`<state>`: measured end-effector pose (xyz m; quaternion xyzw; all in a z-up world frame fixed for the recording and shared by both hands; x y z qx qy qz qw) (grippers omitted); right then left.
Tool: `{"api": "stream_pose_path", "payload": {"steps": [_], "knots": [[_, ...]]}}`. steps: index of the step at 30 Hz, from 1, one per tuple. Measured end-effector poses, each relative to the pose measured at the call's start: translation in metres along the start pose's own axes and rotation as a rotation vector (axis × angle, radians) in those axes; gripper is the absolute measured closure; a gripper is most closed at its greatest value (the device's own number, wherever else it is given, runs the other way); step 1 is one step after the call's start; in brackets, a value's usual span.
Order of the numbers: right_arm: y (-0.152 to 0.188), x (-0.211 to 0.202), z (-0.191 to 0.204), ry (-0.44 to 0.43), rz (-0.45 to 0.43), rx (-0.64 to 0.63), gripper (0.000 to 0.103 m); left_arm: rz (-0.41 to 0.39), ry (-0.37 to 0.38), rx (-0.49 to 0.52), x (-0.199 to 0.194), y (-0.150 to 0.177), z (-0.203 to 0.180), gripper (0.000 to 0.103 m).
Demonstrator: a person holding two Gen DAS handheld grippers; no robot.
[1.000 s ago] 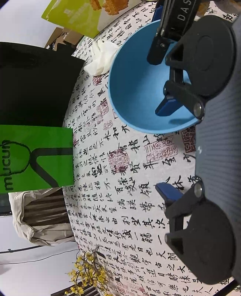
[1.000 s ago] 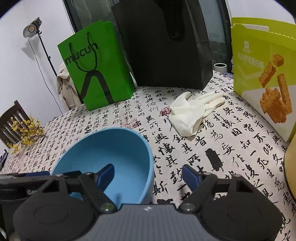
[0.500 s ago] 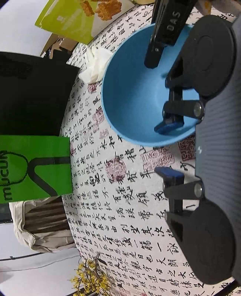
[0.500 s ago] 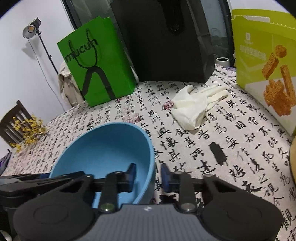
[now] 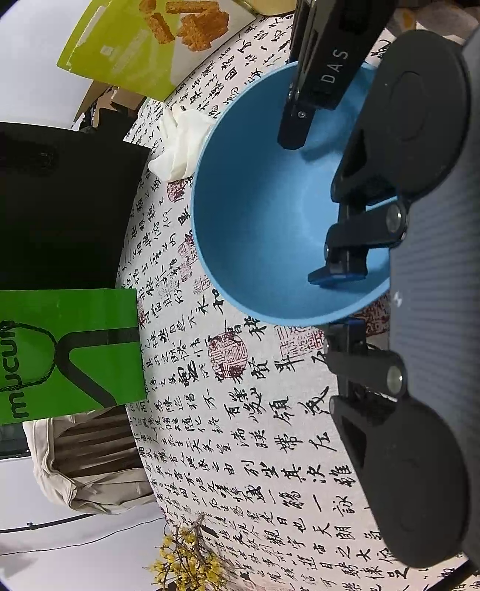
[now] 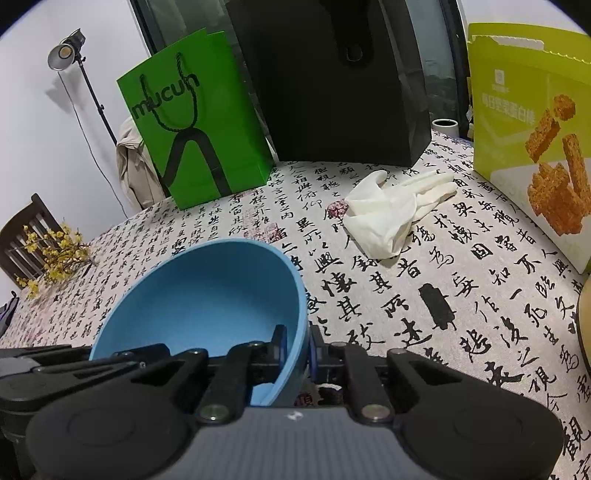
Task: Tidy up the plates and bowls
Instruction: 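Lift the gripped blue bowl off the table with both grippers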
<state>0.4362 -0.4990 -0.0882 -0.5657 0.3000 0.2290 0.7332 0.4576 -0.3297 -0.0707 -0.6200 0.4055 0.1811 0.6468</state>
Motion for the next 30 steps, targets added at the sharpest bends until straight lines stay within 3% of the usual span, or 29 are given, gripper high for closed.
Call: {"api": "stream_pose_path", "payload": {"steps": [30], "knots": [[0.0,-0.011,-0.001,0.017,-0.048,0.004,0.092,-0.05,0.011,0.032,-0.022,-0.003,-0.01,0.085]]}}
Point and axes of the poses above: each gripper's, at about its wrist camera, not at the fingertips, and x roughly the way its jaws point, z to its left, y to its underside, the point moved 2 cm from there along x, roughly the way its jaws point, and after that the axes turned 10 degrees about y, right-handed, at the moved point
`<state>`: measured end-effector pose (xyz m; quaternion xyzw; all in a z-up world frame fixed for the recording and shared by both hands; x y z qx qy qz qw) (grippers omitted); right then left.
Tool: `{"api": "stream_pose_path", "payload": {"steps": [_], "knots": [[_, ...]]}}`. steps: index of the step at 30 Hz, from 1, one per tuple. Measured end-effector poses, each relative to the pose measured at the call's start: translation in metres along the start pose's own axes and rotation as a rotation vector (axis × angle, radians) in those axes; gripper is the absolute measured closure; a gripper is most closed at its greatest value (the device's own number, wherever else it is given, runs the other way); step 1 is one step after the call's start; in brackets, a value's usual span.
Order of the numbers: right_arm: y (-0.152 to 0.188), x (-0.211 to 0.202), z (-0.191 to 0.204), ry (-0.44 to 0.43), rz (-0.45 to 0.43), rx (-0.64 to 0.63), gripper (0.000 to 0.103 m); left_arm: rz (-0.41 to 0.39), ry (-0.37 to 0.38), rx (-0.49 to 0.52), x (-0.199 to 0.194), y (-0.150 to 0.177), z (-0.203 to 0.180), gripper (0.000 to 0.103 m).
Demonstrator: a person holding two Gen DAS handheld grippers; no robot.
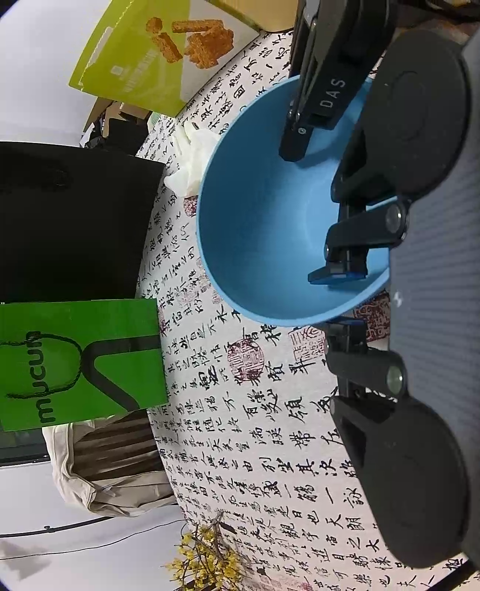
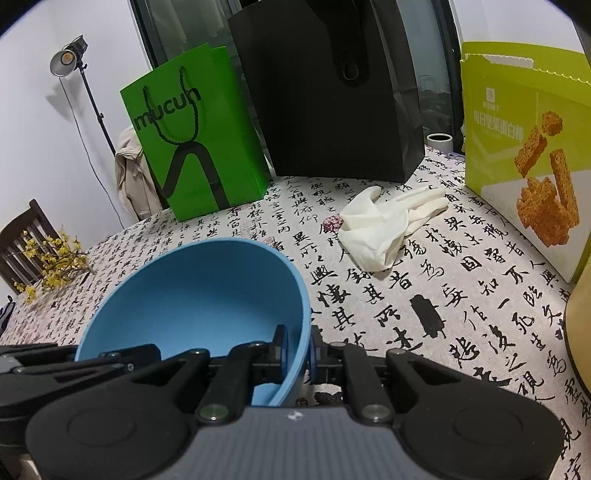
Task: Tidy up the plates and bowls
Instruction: 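Lift the gripped blue bowl off the table with both grippers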
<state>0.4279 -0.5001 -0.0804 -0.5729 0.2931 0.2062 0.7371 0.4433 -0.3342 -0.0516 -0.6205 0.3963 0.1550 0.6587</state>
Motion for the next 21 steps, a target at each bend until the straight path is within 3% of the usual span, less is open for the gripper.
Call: {"api": "stream_pose_path", "payload": {"steps": [21], "knots": [[0.005,-0.009,0.011,-0.029,-0.023,-0.048,0.092,-0.038,-0.019,-0.002,-0.02,0.0,0.007,0.085]]}}
Point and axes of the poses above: each gripper's, at about its wrist camera, not at the fingertips, and x roughly the way its jaws point, z to its left, y to its underside, the point moved 2 cm from there along x, roughly the way its jaws point, and after that the axes turned 10 degrees about y, right-handed, at the moved point
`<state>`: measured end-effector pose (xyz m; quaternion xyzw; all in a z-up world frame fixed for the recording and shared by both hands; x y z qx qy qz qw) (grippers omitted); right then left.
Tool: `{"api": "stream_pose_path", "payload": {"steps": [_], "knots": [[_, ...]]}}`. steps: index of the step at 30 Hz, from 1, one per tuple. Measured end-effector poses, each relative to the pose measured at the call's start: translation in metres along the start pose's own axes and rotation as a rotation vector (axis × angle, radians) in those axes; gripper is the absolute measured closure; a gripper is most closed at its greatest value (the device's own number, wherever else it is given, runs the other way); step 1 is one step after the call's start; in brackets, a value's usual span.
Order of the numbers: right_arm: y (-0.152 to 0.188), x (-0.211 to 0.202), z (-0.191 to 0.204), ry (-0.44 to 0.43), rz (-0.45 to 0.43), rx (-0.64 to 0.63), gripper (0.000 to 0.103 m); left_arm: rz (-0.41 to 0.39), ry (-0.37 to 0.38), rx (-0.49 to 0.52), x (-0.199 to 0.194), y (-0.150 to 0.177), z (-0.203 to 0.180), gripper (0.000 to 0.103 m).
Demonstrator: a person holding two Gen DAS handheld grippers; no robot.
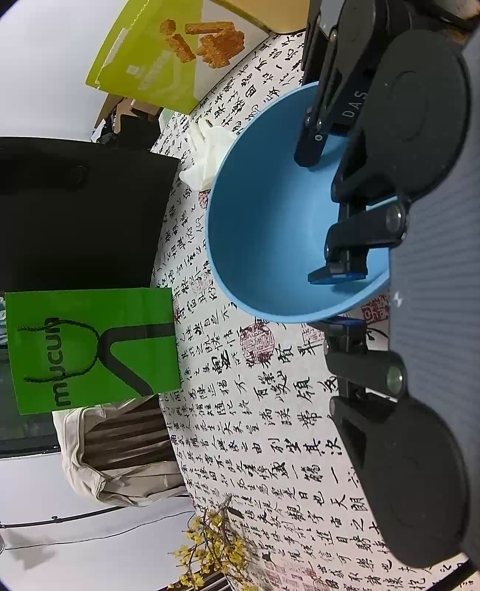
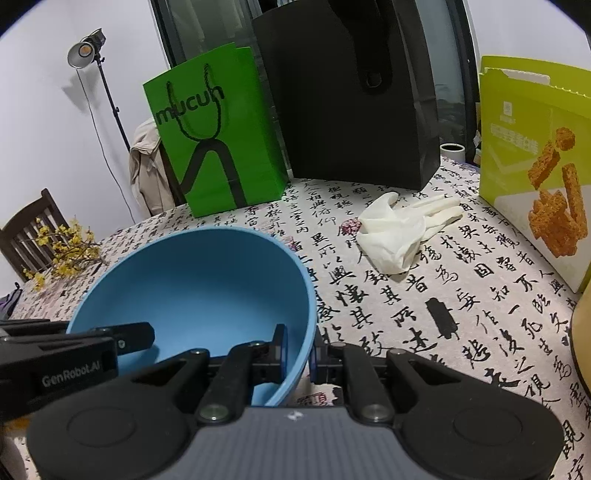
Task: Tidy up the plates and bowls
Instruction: 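Lift the gripped blue bowl off the table with both grippers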
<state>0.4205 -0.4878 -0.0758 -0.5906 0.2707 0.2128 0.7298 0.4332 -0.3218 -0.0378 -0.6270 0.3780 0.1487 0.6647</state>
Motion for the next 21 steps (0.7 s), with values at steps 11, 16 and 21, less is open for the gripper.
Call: {"api": "stream_pose_path", "payload": {"steps": [11,16,21], "knots": [[0.005,-0.017,0.029,-0.027,-0.027,-0.075,0.091,-0.009,-0.029,-0.044,-0.029,0.012,0.02,0.085],[0.006,-0.029,0.047,-0.031,-0.037,-0.114,0.091,-0.018,-0.044,-0.065,-0.046,0.019,0.031,0.085],[0.007,-0.048,0.062,-0.018,-0.07,-0.141,0.091,-0.035,-0.044,-0.081,-0.063,0.025,0.037,0.085]]}}
Point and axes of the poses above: each gripper's, at about its wrist camera, not at the fingertips, and x roughly the way its jaws point, z to its left, y to its underside, the point moved 2 cm from there along x, roughly the way its jaws point, and after that the axes turned 10 degrees about y, right-handed, at the moved point
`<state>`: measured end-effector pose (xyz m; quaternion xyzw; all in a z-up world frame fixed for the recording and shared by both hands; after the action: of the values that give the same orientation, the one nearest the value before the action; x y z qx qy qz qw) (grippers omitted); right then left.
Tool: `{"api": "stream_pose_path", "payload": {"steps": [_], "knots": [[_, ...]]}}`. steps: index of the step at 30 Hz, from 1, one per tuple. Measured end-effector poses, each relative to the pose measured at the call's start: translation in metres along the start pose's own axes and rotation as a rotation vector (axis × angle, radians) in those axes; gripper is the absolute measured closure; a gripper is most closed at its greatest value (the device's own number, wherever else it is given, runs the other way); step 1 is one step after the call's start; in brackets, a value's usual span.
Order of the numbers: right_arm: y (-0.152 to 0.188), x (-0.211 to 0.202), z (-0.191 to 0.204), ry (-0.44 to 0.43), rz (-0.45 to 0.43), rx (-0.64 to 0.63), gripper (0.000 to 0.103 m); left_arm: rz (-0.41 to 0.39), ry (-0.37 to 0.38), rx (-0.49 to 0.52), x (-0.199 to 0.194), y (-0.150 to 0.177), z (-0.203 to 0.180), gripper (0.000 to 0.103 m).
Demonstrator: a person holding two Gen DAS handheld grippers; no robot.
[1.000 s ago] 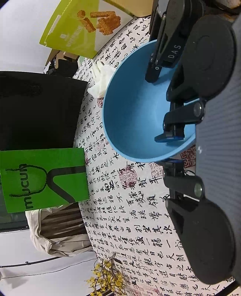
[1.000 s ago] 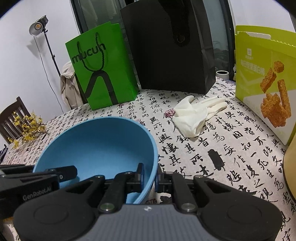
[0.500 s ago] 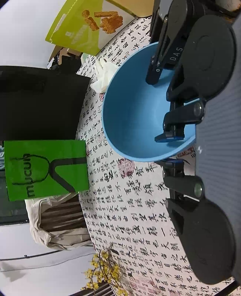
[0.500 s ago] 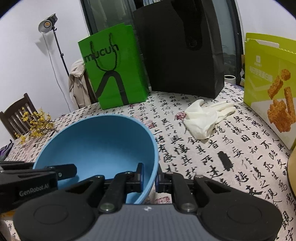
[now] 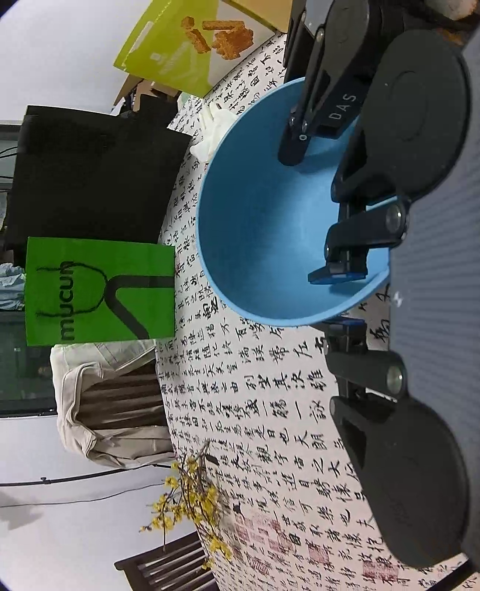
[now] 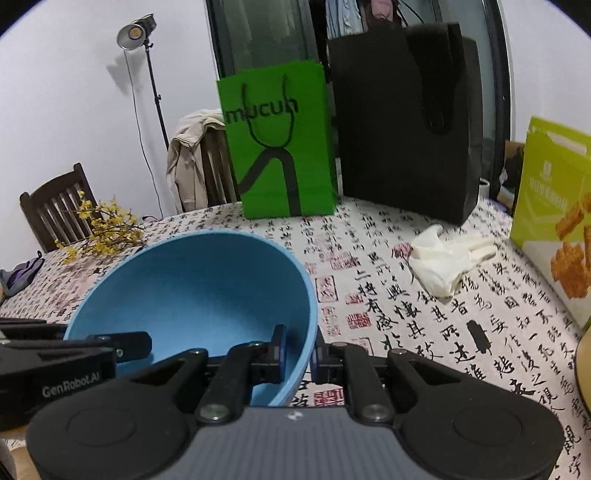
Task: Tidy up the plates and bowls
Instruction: 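Lift the gripped blue bowl off the table with both grippers, then carry the blue bowl with both grippers toward the stacked blue bowls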
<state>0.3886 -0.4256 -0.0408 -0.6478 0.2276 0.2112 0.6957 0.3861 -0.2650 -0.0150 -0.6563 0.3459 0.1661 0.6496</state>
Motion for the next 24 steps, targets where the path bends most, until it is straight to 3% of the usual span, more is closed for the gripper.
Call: {"api": "stream_pose_path", "payload": {"steps": [24], "knots": [[0.009,-0.054,0.047,-0.072,-0.043,-0.022,0.091,-0.075,-0.037,-0.048,-0.074,0.024,0.033,0.086]]}}
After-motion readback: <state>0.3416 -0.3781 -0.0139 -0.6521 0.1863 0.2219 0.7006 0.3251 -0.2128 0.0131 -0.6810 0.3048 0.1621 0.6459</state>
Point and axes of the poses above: each gripper's, at about its wrist camera, not at the fingertips, and x roughly the way its jaws point, z to its left, y to its underside, the point moved 2 cm from there along x, roughly the way its jaws point, and after that the axes turned 10 degrees about y, right-handed, at the moved point
